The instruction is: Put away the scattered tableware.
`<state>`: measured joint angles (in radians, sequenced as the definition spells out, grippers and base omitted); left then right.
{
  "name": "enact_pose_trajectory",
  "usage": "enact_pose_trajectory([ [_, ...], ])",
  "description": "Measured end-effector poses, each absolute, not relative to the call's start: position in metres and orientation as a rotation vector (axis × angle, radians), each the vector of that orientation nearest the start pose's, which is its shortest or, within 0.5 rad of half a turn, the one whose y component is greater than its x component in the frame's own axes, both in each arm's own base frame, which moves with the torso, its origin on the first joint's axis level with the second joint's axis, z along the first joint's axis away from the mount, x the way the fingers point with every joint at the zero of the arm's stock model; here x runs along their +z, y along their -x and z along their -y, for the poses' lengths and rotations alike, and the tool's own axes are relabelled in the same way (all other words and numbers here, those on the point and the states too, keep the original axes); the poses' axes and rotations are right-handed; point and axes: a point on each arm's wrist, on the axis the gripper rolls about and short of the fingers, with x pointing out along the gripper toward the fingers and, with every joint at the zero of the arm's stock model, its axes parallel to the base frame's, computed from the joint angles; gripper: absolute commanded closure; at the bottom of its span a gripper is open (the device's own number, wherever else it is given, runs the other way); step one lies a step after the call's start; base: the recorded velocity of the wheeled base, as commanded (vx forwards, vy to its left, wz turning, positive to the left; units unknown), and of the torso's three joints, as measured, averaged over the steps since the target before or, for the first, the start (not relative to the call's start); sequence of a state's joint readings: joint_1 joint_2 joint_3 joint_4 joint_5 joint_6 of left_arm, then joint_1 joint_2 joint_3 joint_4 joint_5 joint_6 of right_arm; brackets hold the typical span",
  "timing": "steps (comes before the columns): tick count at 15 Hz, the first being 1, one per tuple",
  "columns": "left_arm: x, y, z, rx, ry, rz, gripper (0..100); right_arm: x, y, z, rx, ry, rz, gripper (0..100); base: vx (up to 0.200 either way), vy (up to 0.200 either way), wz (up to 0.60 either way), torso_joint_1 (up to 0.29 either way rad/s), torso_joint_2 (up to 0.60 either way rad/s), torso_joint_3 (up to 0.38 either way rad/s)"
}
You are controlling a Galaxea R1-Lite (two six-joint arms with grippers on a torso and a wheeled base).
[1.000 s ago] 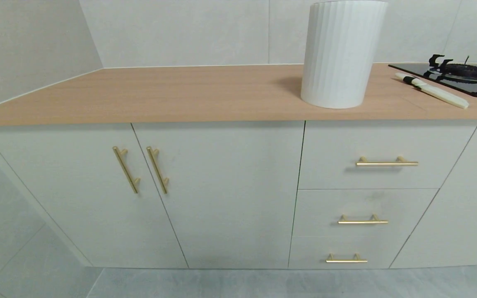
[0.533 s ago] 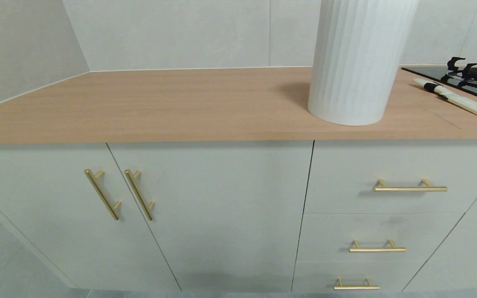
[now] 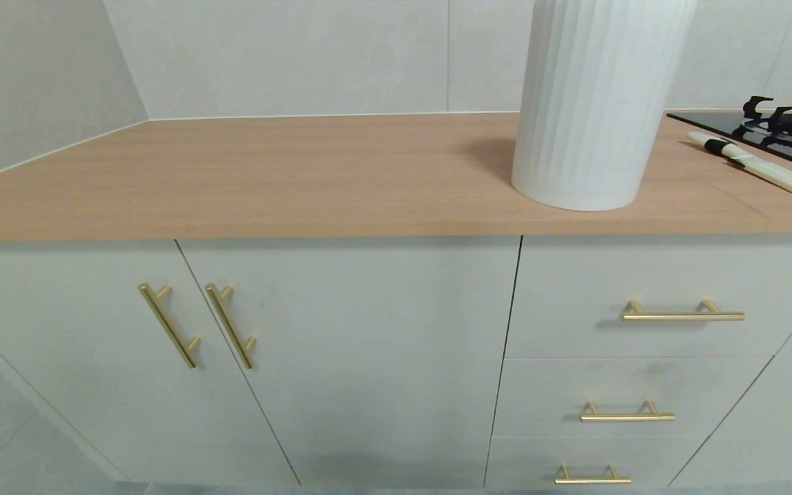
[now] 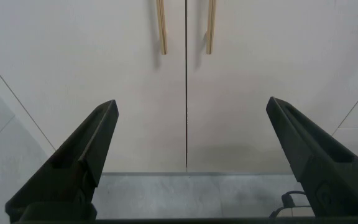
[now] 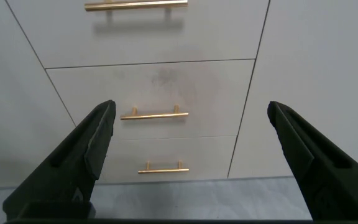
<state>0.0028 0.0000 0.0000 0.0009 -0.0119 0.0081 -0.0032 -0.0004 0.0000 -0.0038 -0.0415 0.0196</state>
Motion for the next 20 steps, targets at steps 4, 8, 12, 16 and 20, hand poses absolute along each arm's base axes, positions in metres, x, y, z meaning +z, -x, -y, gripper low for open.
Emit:
enact_pose_trajectory([
  [4,0.0754,0.0228,0.0003,-0.010,-0.009,-0.001,0,0.0759,0.0229,0.0008,-0.045,-0.020,0.005,0,0.000,-0.200,0.00,0.002,0.00,0.004],
  [8,0.0754,0.0228,0.0003,-0.010,-0.009,0.000,0,0.0759,0.0228,0.0009,-0.044,-0.020,0.005,0,0.000,-0.200,0.00,0.002,0.00,0.004],
  [12,0.0755,0.0228,0.0003,-0.009,-0.009,0.000,0,0.0759,0.0228,0.0008,-0.044,-0.018,0.005,0,0.000,-0.150,0.00,0.004,0.00,0.001],
  [16,0.0755,0.0228,0.0003,-0.010,-0.007,0.000,0,0.0759,0.0228,0.0008,-0.044,-0.016,0.005,0,0.000,0.000,0.00,0.000,0.00,0.000],
  [20,0.0755,0.0228,0.0003,-0.009,-0.006,0.000,0,0.0759,0.0228,0.0008,-0.043,-0.016,0.005,0,0.050,0.000,0.00,-0.001,0.00,0.001],
])
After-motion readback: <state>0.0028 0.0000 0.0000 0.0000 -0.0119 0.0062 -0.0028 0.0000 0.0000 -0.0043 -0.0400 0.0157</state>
